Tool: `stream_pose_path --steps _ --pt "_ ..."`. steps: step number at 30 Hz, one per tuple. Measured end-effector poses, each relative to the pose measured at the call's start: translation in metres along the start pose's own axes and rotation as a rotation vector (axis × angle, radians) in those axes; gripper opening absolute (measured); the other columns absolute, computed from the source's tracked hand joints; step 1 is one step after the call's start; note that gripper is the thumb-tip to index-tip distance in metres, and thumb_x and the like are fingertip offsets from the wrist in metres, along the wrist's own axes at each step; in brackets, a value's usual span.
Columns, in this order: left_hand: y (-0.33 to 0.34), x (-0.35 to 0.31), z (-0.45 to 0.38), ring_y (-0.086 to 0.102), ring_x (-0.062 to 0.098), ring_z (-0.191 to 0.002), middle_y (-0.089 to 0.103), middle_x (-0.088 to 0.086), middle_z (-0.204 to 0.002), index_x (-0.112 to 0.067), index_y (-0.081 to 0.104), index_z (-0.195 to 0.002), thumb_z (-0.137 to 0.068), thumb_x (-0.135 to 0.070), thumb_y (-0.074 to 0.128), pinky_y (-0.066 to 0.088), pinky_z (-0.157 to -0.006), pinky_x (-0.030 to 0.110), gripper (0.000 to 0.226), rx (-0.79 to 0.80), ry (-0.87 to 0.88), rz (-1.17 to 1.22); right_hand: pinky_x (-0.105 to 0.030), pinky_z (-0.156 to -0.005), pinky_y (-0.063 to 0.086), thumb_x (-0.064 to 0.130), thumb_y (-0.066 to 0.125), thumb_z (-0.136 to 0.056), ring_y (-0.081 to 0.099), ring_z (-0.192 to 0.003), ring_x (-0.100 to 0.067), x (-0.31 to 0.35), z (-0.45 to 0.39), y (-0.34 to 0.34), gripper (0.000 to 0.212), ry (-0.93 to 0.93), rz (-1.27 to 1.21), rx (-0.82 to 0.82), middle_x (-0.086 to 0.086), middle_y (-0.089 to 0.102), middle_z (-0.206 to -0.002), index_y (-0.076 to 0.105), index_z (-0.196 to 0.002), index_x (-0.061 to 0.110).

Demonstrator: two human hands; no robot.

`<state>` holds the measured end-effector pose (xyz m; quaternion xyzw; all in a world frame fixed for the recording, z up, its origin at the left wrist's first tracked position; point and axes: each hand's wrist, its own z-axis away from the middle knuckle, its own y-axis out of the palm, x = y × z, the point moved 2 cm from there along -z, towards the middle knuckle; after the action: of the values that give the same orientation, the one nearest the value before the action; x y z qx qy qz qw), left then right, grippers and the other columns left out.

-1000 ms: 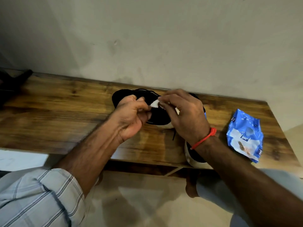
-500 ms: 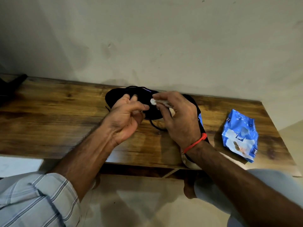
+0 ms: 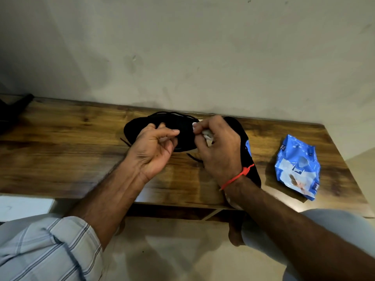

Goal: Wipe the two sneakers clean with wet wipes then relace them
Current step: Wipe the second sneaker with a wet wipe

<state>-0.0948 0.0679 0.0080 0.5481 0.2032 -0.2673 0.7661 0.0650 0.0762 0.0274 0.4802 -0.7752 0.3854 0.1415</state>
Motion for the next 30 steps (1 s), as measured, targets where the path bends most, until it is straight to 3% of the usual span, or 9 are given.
stream_pose_path --steps 4,8,13,16,20,22,24,26,30 --pt "-0.004 0.0 -0.002 0.062 0.012 -0.083 0.053 0.003 -0.088 -0.013 0.045 -0.096 -0.081 0.019 0.059 0.058 -0.07 0.019 0.038 -0.021 -0.008 -0.043 -0.032 -0.075 0.054 -0.01 0.07 -0.075 0.068 -0.088 -0.022 0.005 0.01 0.008 0.015 -0.113 0.006 0.044 -0.008 0.066 -0.088 0.065 -0.081 0.003" --pt "-0.003 -0.001 -0.005 0.068 0.011 -0.08 0.051 0.001 -0.073 -0.013 0.045 -0.085 -0.087 0.021 0.052 0.062 -0.082 0.03 0.035 -0.122 -0.02 0.01 -0.03 -0.077 0.052 -0.006 0.068 -0.076 0.064 -0.084 -0.013 -0.022 0.009 0.006 0.018 0.179 0.017 0.053 -0.001 0.065 -0.086 0.063 -0.08 0.011" --pt "0.003 0.005 -0.002 0.069 0.03 -0.114 0.068 0.023 -0.115 0.007 0.059 -0.113 -0.09 0.016 0.057 0.055 -0.101 0.04 0.025 -0.092 -0.085 -0.041 -0.01 -0.074 0.049 0.005 0.072 -0.085 0.063 -0.09 -0.004 -0.029 0.019 0.011 0.016 0.49 -0.079 0.152 0.006 0.067 -0.091 0.064 -0.09 0.017" --pt "0.005 0.017 0.004 0.069 0.024 -0.113 0.07 0.015 -0.114 -0.004 0.061 -0.116 -0.095 0.007 0.061 0.054 -0.101 0.032 0.024 -0.112 -0.115 -0.376 -0.01 -0.066 0.049 0.004 0.07 -0.086 0.062 -0.084 -0.002 -0.041 0.022 0.017 0.02 0.663 -0.074 0.257 0.011 0.064 -0.087 0.065 -0.092 0.022" --pt "-0.004 0.026 0.002 0.07 0.015 -0.105 0.075 0.001 -0.107 -0.017 0.069 -0.112 -0.097 -0.027 0.068 0.057 -0.098 0.044 0.018 0.006 -0.093 -1.264 -0.015 -0.072 0.052 0.0 0.068 -0.084 0.06 -0.08 0.001 -0.043 0.033 0.024 0.022 0.729 -0.042 0.358 0.012 0.064 -0.085 0.066 -0.092 0.021" --pt "-0.006 0.026 0.001 0.066 0.016 -0.11 0.07 0.001 -0.112 -0.017 0.062 -0.114 -0.093 -0.04 0.07 0.057 -0.094 0.043 0.031 0.104 -0.009 -1.658 -0.012 -0.073 0.05 -0.001 0.069 -0.084 0.058 -0.079 0.005 -0.044 0.034 0.025 0.021 0.752 -0.053 0.351 0.014 0.062 -0.085 0.067 -0.094 0.017" --pt "-0.004 0.028 0.0 0.056 0.023 -0.128 0.062 0.008 -0.131 -0.013 0.046 -0.14 -0.094 -0.039 0.069 0.048 -0.107 0.044 0.057 0.205 0.001 -1.932 -0.013 -0.075 0.048 -0.003 0.07 -0.083 0.057 -0.079 0.006 -0.045 0.034 0.025 0.021 0.769 -0.066 0.336 0.014 0.061 -0.085 0.067 -0.096 0.013" --pt "-0.009 0.025 -0.007 0.044 0.028 -0.141 0.054 0.011 -0.144 -0.014 0.024 -0.157 -0.098 -0.03 0.064 0.033 -0.12 0.048 0.073 0.251 -0.026 -2.078 -0.019 -0.08 0.052 -0.001 0.072 -0.083 0.059 -0.084 0.002 -0.044 0.035 0.024 0.021 0.753 -0.066 0.331 0.013 0.062 -0.087 0.069 -0.098 0.013" --pt "-0.01 0.01 -0.007 0.05 0.022 -0.138 0.055 0.005 -0.147 -0.025 0.02 -0.16 -0.1 -0.018 0.06 0.046 -0.111 0.045 0.072 0.19 0.076 -1.916 -0.028 -0.084 0.057 0.009 0.074 -0.085 0.064 -0.095 -0.009 -0.04 0.033 0.025 0.015 0.725 -0.084 0.298 0.006 0.067 -0.098 0.069 -0.092 0.022"
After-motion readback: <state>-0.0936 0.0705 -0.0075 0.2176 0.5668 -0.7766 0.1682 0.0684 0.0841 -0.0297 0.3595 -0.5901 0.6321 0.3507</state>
